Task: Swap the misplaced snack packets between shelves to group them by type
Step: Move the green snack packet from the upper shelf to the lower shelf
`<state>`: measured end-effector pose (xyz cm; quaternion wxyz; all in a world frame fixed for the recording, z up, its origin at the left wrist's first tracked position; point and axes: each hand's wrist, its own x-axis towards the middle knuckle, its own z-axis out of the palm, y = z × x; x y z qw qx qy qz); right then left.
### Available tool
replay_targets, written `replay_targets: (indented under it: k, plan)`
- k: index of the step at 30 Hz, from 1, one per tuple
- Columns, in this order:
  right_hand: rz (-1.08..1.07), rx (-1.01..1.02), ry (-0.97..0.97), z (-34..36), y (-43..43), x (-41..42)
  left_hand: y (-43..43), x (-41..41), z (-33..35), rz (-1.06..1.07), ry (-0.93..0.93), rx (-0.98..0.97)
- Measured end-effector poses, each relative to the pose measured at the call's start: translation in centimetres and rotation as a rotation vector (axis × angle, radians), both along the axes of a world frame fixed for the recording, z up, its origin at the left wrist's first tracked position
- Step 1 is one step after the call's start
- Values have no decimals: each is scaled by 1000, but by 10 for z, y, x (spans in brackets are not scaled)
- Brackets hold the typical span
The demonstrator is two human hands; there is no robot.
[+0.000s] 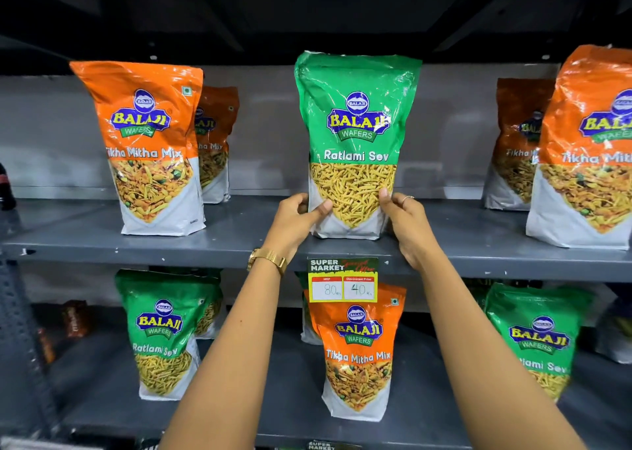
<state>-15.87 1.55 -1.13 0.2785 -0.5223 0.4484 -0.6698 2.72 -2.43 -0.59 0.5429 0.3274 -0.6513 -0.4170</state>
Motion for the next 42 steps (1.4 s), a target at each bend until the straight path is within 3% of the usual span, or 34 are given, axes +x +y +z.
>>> replay_targets:
  k: [5,12,18,27,34,42]
  plan:
    - [-109,-52,160,-4,44,5,26,11,1,-7,-88,-53]
    - [-79,-220,98,-21,109,38,95,41,-19,18,-29,-176]
    - [-22,-250,102,-59,147,71,139,80,-58,21,0,-202]
    - [120,-2,135,-163,159,117,169,132,-159,10,-159,142]
    - [61,314,209,-264,121,143,132,139,-249,190,-367,335]
    - [21,433,334,-300,58,140,78,130,-301,218,-257,422]
